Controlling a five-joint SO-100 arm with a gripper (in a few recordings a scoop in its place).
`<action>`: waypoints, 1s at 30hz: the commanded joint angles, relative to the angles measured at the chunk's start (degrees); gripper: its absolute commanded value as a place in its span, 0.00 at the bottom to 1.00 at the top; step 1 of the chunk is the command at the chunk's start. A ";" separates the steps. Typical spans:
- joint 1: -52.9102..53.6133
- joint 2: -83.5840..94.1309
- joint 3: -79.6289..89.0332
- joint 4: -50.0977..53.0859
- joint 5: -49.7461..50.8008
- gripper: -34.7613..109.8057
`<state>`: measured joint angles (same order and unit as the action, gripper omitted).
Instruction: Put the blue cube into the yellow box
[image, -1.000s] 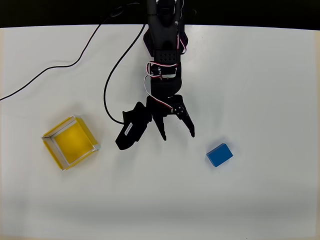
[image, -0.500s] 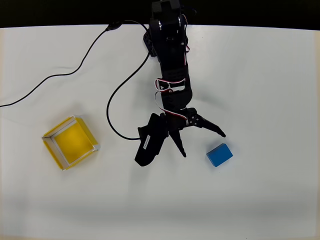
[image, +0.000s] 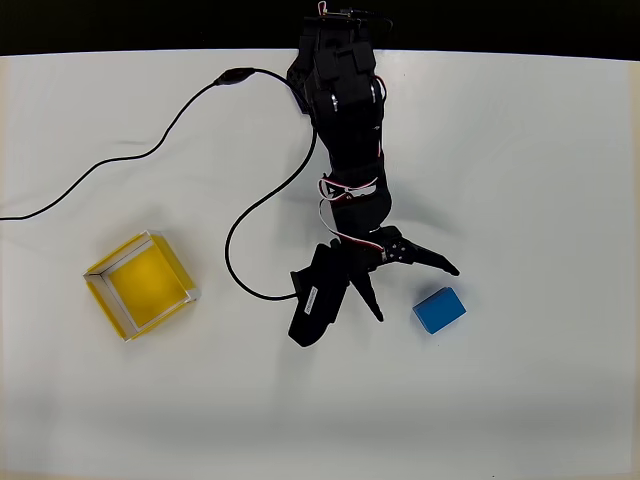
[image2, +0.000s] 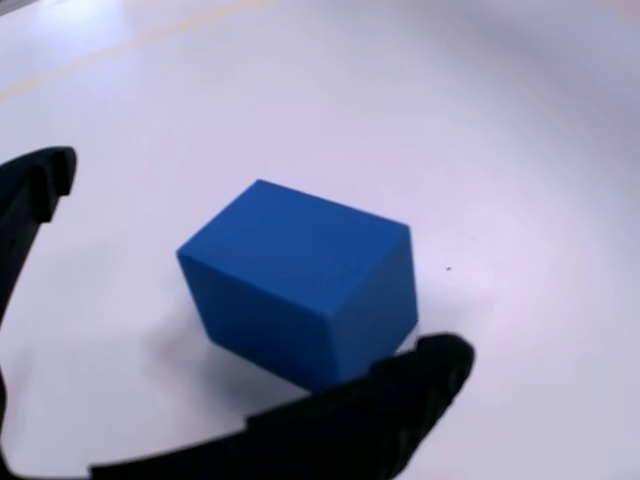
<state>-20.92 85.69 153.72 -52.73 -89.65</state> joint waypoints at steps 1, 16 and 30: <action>-1.85 -0.79 -5.54 -5.27 -0.88 0.72; -3.69 -12.30 -14.15 -7.38 -0.79 0.71; -5.10 -21.45 -22.41 -7.12 0.18 0.71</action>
<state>-24.61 62.31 135.70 -57.92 -89.21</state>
